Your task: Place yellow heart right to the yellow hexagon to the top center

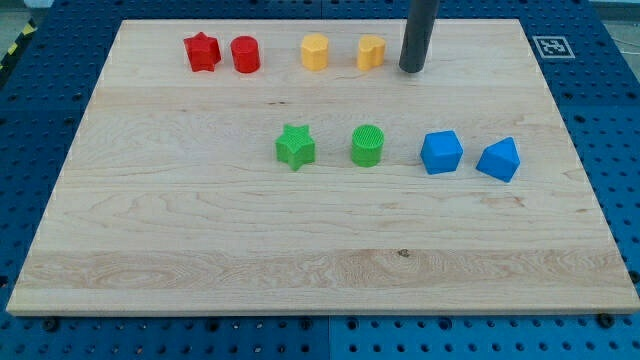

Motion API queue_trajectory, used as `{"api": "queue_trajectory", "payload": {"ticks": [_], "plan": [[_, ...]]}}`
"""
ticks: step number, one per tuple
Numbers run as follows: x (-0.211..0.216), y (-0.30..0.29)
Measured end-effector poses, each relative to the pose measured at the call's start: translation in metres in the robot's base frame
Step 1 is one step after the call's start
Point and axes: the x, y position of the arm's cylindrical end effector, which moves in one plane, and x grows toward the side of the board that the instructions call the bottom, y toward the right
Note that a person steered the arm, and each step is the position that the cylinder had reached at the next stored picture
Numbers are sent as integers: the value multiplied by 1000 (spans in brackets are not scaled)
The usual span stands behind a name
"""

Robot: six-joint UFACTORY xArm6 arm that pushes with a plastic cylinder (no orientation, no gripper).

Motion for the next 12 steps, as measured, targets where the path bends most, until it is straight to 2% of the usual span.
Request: {"api": "queue_trajectory", "payload": {"ticks": [7,9,11,12], "plan": [[-24,-60],[-41,-27],[-89,3],[-99,3]]}}
